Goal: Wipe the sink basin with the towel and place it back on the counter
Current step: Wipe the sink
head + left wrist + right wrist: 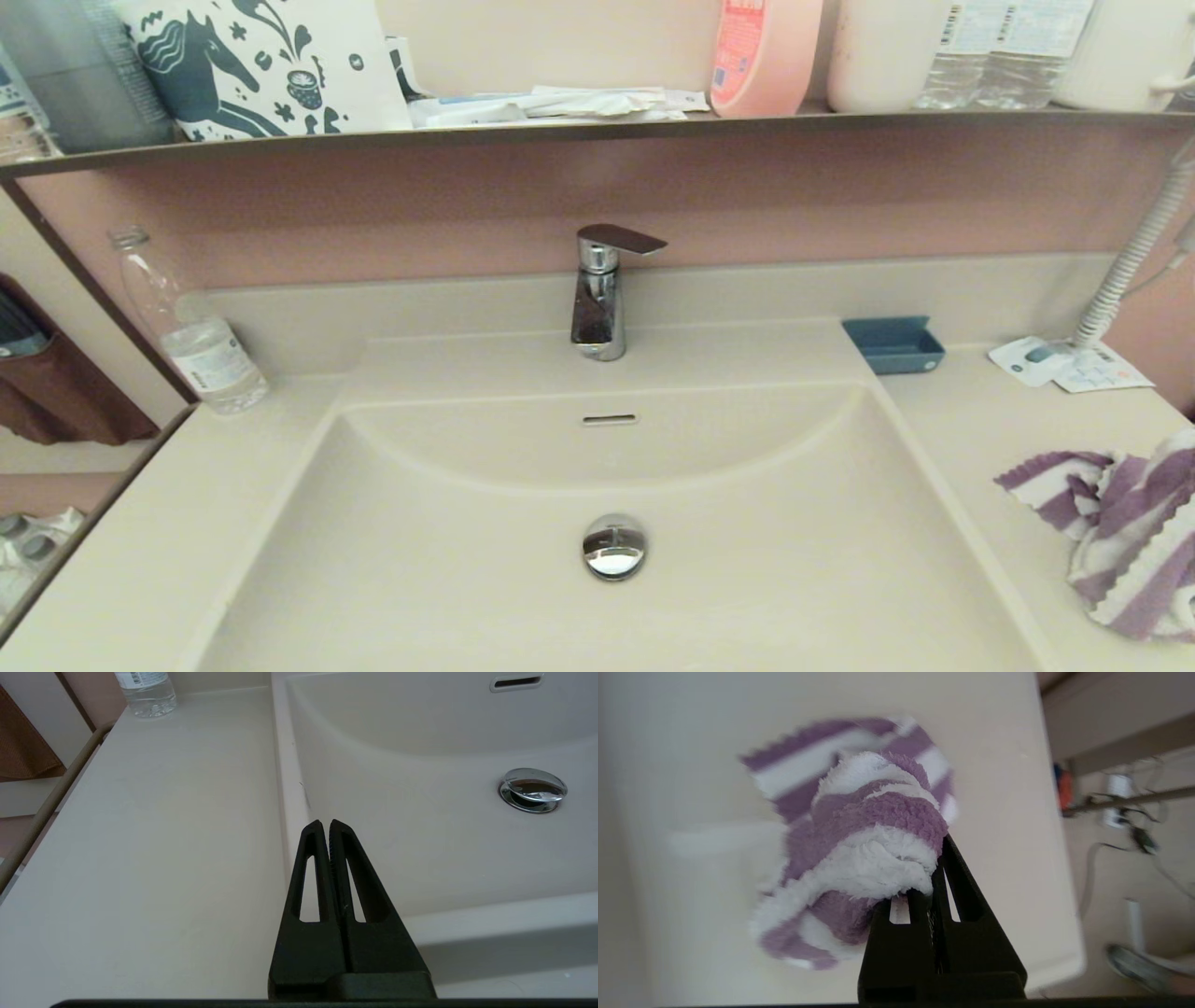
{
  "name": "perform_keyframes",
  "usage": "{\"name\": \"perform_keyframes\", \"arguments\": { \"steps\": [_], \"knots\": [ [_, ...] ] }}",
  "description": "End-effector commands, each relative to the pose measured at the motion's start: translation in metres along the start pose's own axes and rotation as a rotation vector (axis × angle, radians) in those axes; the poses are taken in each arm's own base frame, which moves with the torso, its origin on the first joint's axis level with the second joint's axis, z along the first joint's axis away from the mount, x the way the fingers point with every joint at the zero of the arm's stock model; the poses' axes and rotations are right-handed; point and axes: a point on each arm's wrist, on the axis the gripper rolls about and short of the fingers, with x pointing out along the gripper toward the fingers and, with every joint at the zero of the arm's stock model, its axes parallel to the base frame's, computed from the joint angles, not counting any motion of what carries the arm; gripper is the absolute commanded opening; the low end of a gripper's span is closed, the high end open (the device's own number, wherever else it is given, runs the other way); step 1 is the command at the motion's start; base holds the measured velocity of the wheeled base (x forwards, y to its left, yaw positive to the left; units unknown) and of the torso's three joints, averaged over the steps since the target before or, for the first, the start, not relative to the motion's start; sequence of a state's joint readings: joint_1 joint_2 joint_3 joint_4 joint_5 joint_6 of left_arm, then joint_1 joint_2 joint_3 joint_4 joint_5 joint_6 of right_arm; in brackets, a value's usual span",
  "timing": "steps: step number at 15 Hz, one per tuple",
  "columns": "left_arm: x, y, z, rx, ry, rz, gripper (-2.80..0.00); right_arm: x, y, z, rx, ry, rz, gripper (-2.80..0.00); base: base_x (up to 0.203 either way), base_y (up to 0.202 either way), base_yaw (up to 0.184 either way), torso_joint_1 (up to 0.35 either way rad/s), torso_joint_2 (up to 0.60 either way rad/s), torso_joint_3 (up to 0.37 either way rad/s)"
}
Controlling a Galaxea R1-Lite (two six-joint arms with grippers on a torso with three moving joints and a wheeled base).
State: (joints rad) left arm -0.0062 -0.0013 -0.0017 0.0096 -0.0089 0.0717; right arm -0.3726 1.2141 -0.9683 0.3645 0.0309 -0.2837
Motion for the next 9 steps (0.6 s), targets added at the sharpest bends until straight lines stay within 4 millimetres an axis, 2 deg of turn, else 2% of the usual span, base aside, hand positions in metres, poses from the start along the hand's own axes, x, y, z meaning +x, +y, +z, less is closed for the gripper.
{"name": "perform_keyframes", "arguments": {
  "steps": [1,3,6,9],
  "knots": [
    [0.0,0.0,0.0,0.0,0.003,0.001,-2.8,0.01,-0.004,-0.002,-0.021,0.049,-0.024,-2.8,0.0,0.0,0.0,0.0,0.0,0.0],
    [0.0,0.0,0.0,0.0,0.001,0.0,-2.8,0.016,-0.004,-0.006,-0.05,0.083,-0.011,-2.8,0.0,0.0,0.0,0.0,0.0,0.0],
    [0.0,0.0,0.0,0.0,0.003,0.0,-2.8,0.023,0.002,-0.022,-0.085,0.17,0.078,-2.8,0.0,0.0,0.0,0.0,0.0,0.0],
    [0.0,0.0,0.0,0.0,0.002,0.0,-2.8,0.041,0.0,-0.026,-0.107,0.233,0.094,-2.8,0.0,0.0,0.0,0.0,0.0,0.0]
  ]
}}
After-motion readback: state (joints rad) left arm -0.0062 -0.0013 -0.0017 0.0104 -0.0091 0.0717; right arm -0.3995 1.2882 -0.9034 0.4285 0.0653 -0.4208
